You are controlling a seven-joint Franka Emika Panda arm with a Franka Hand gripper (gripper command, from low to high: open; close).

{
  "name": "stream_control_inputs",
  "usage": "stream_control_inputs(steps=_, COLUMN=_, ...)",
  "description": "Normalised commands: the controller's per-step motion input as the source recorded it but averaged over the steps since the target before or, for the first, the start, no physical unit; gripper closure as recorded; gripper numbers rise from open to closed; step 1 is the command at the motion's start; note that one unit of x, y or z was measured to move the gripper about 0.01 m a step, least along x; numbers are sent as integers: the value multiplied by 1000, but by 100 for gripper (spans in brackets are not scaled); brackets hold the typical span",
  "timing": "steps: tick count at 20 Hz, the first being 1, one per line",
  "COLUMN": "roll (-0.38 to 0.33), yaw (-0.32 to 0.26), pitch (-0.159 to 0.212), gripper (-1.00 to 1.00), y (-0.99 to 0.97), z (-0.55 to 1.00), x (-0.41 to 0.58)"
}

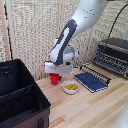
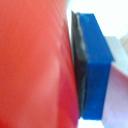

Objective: Kindly spot and seek the red cup placed ahead of you. Cautiously adjust your gripper towards the red cup, gripping it gently. Find the after-storage area of the caddy. Relocate the red cup in your grip over the rear portion and softly release it into the compartment.

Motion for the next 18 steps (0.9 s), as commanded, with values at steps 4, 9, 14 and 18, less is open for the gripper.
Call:
stream_control_inputs(steps=4, roll=91, yaw=-37, pitch=18, gripper=100, y=0, z=690, x=138)
stream_control_inputs(steps=9, roll=121, yaw=-20, pitch=37, gripper=100, y=11, z=782, x=222)
stream_control_inputs(steps=14, roll=54, yaw=26, pitch=72, gripper=100, y=218, z=946, x=293)
stream_control_inputs(steps=18, roll=10, yaw=37, pitch=53, gripper=100, y=434, z=1000, x=124)
